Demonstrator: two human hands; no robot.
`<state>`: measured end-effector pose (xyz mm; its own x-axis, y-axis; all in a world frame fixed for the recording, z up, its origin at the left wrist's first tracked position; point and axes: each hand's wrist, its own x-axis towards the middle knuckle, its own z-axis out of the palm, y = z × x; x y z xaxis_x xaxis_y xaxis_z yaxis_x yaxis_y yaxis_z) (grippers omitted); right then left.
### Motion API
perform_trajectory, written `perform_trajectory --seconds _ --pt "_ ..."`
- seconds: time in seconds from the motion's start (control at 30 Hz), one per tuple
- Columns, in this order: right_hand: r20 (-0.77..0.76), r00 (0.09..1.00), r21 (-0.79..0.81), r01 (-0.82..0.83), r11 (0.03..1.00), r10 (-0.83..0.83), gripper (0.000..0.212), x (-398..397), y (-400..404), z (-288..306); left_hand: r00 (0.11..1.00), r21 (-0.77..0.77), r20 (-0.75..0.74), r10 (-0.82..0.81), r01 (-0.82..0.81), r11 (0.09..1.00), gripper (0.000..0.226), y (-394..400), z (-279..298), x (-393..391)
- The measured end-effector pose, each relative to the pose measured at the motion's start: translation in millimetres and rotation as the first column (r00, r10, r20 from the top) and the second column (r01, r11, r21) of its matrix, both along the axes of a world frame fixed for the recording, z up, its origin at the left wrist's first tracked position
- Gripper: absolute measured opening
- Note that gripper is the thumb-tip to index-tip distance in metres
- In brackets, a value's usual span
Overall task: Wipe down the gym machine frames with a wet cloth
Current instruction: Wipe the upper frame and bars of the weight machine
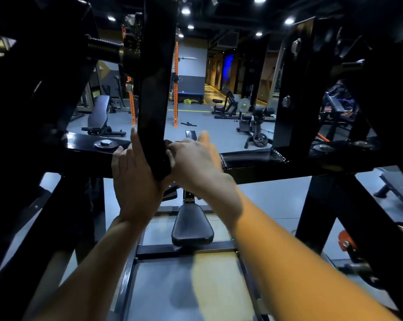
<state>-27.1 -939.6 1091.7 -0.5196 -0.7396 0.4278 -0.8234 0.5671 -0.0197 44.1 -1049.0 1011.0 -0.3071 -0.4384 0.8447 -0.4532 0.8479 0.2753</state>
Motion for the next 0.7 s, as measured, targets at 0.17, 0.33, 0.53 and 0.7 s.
perform_trajectory --seconds 0.17,0.33,0.53,0.7 --pt "0.033 0.953 0.03 0.299 0.954 -0.3 0.031 -59.7 87.8 -3.3 1.0 0.003 -0.003 0.019 -0.019 1.0 0.127 6.3 0.3 3.0" --pt "0.098 0.892 0.046 0.44 0.897 -0.442 0.027 -48.3 72.6 8.4 0.997 0.006 0.032 0.063 -0.063 0.998 0.129 7.4 -0.8 0.2" --pt "0.14 0.99 0.015 0.023 1.0 -0.025 0.031 -3.9 -7.0 5.9 1.0 0.009 -0.014 -0.011 0.012 1.0 0.122 2.2 1.3 0.3" --pt "0.067 0.982 0.108 0.167 0.98 -0.174 0.034 -53.0 62.6 2.0 0.999 0.001 0.029 0.02 -0.02 1.0 0.127 4.6 2.2 3.3"
